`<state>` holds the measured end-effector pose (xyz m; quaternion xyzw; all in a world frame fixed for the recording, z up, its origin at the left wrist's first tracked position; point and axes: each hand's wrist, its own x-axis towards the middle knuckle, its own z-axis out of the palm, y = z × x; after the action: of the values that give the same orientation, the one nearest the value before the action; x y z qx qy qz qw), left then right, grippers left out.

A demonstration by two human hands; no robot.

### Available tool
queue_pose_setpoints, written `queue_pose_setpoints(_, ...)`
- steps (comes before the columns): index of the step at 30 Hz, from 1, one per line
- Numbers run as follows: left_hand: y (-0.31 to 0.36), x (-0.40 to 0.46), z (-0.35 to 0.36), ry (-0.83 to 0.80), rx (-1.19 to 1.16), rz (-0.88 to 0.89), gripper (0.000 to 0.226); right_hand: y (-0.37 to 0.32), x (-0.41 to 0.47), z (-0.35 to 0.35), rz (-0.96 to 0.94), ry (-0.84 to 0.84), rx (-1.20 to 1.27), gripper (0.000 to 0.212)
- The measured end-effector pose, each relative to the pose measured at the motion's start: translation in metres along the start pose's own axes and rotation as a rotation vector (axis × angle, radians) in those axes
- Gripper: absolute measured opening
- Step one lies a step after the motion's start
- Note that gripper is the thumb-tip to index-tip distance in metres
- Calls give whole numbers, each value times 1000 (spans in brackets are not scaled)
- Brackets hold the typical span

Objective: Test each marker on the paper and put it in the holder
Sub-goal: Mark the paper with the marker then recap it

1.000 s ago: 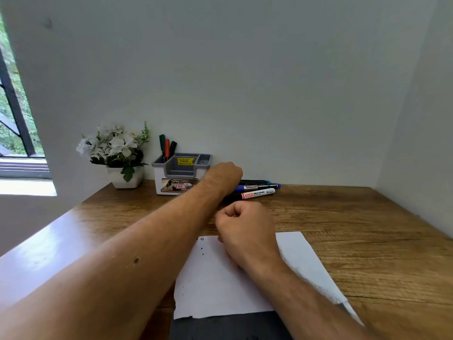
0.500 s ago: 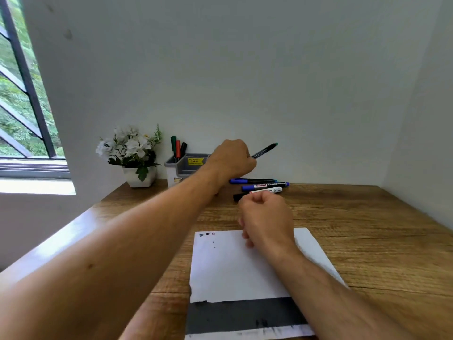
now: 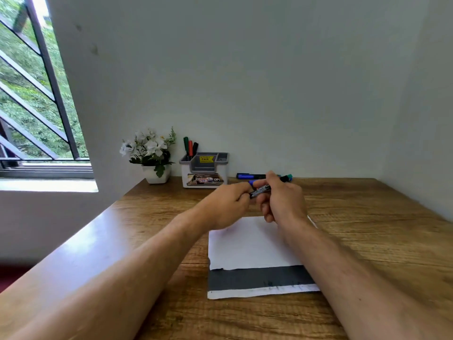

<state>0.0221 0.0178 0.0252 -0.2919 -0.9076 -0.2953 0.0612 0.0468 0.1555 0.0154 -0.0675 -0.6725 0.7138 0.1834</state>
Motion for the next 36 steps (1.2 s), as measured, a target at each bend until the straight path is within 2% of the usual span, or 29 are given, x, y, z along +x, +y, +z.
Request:
queue_pose_setpoints(4,-4,-3,-5,10,-116,-12,21,2,3,3,-37,-33,37,44)
queue_pose_setpoints(7,-7,-1,-10,-34,-79,39,28,3,6,4,-38,-61,64,43)
queue_pose_setpoints(15,-17,0,-16,-34,-80,95,24,5,6,6,-37,-76,141,40)
queue_pose_setpoints(18,-21,-3,-14,-43,-126,28,32,4,5,5,-56,-53,126,40)
queue_pose_setpoints(20,-24,-2,-17,-68,-58,0,40,3,4,2,-60,1,120,37)
queue_pose_setpoints(23,-30,-3,-23,-118,-11,-61,32,0,0,-3,-71,73,96,24)
queue_pose_setpoints(27,-38,-5,-26,-176,55,-131,39,2,-7,0,-75,109,-43,14)
queue_pose_setpoints(30,-45,-6,-31,-231,34,-185,34,6,-15,8,-62,65,-169,10)
queue_pose_setpoints(34,-53,-8,-34,-309,40,-248,35,9,-23,19,40,-37,-143,17)
queue_pose_setpoints(36,-54,-8,-32,-322,44,-270,36,10,-25,24,25,-44,-180,15)
